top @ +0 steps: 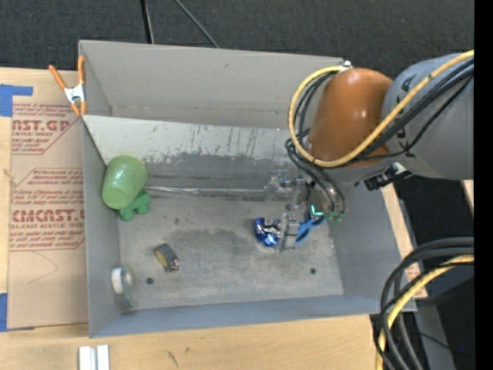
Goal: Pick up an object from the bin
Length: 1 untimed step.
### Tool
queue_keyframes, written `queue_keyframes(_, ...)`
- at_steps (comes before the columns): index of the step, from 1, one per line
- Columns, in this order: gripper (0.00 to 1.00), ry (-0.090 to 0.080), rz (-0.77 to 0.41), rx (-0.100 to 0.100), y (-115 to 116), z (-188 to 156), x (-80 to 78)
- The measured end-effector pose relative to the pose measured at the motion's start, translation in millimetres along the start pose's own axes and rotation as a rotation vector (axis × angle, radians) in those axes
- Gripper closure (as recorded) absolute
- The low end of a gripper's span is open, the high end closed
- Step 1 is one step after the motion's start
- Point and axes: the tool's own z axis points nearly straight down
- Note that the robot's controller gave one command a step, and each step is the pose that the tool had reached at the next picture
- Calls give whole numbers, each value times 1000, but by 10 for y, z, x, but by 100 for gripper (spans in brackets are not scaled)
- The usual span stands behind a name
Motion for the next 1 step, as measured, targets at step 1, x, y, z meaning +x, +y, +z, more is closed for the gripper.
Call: queue_keyframes(1, 0, 0, 72, 0, -286, 969, -88)
